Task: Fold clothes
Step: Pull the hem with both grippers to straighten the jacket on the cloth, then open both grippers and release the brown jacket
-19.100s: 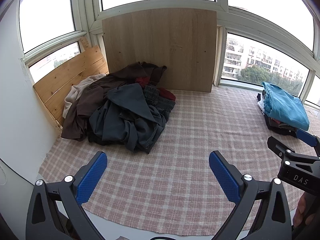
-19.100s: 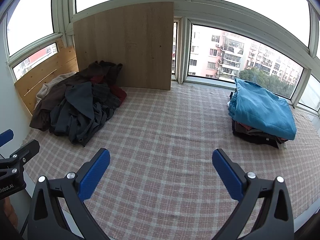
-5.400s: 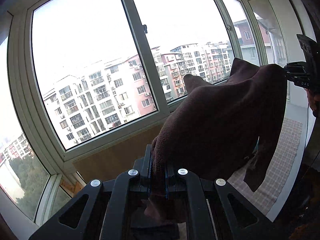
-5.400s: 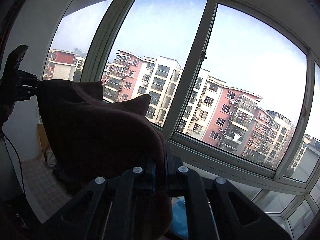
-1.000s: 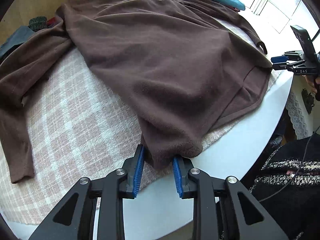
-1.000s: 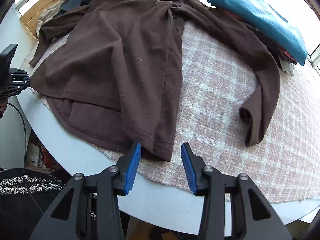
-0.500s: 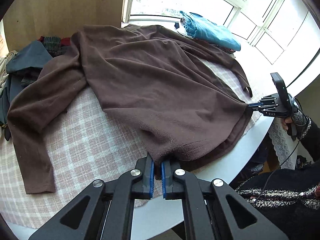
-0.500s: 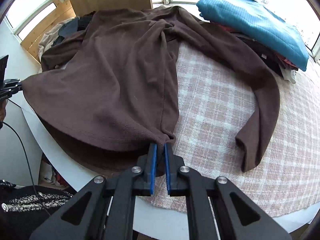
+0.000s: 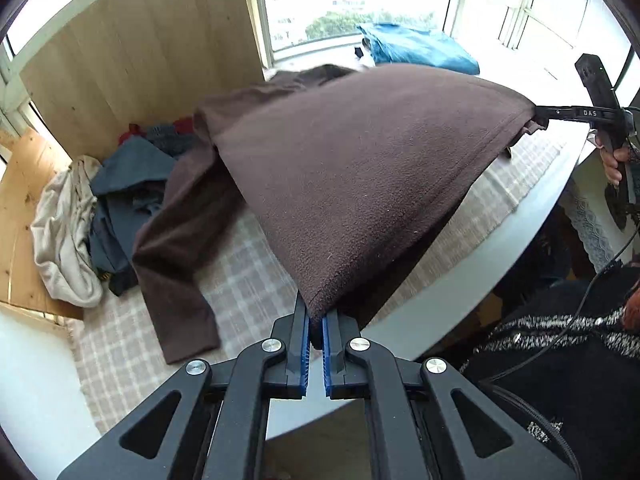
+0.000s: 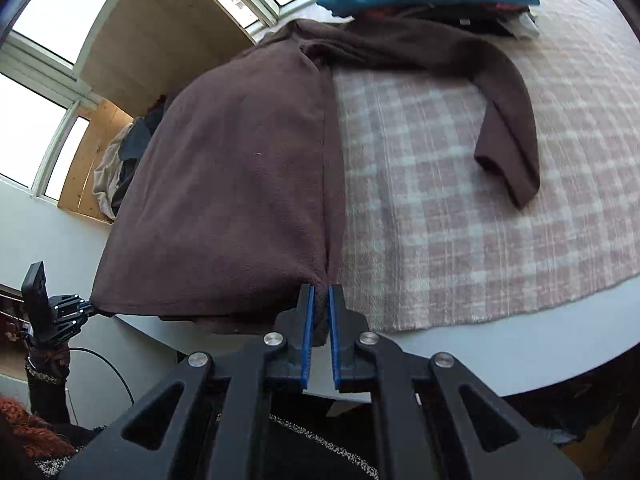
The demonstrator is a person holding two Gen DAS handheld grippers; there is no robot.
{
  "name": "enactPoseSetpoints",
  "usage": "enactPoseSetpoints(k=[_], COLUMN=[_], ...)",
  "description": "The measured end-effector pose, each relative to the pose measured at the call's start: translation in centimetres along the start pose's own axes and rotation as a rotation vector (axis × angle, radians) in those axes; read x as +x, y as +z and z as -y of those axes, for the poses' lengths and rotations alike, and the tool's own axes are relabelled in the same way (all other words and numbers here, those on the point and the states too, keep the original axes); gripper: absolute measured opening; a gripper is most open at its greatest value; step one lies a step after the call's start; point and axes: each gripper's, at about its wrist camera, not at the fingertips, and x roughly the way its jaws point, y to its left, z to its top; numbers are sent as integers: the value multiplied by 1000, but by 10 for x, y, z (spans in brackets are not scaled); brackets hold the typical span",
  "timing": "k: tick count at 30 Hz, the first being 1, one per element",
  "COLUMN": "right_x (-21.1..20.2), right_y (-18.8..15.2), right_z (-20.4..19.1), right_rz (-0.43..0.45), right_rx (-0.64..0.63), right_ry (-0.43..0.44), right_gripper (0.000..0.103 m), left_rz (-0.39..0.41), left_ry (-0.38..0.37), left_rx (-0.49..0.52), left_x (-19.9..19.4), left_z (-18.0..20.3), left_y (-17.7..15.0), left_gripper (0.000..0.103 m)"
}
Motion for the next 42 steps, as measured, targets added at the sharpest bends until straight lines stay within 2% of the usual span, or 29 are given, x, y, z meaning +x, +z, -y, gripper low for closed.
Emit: enactPoseSetpoints(k=[2,4,7,10,12,14,15,17,18,19,21,22,24,25,28,31,33,36,38,40,42], right_x=[26,26,8,-28,-76,-152,-192,-269,-295,-309,-297,-291,-260,-234,-137,-61,-24,11,26,38,53], right_y=[-8,6,59,148,210,246,244,225,210,195,172,160,141,136,130,126,137,167,190,210,229], right_z=[9,-1,-36,-80,-116,-163,-183,-213,-219,-219,-208,-203,-188,-175,-132,-98,-87,-77,-79,-83,-91], right_rz=[-73,-57,42,185,305,476,572,754,810,826,767,738,641,573,347,227,179,134,133,156,174], right_rx=[37,13,-88,-187,-202,-247,-282,-348,-368,-379,-394,-401,-420,-401,-338,-277,-246,-152,-104,-97,-85], right_ry=[12,20,7,-30,-17,-2,5,8,14,24,-20,-42,-75,-76,-67,-102,-109,-50,-37,-37,-60], right_gripper=[7,7,7,7,7,6,2,1,1,1,1,2,3,3,3,3,4,14,24,37,41], left_rz=[-112,-187,-163,-84,-29,41,85,198,254,302,370,384,357,332,219,94,54,62,76,77,71], left_ry=[-81,-118,-155,-110,-44,53,102,189,231,267,323,345,341,323,222,105,25,-33,-40,-37,-29], left_rx=[-65,-111,-172,-135,-82,-34,-12,26,45,65,105,110,136,149,157,109,51,-29,-64,-76,-76], left_x=[50,87,97,79,58,17,-10,-82,-119,-154,-206,-220,-220,-211,-152,-70,-26,11,28,44,61], left_z=[-3,-10,-38,-71,-96,-118,-127,-133,-136,-135,-128,-124,-115,-110,-99,-104,-108,-117,-130,-144,-159], left_y=[-26,-44,-34,13,64,123,149,188,203,206,199,191,169,157,123,90,73,74,87,107,130], left_gripper=[4,4,4,4,4,4,4,4,4,4,4,4,4,4,4,4,4,8,8,14,17])
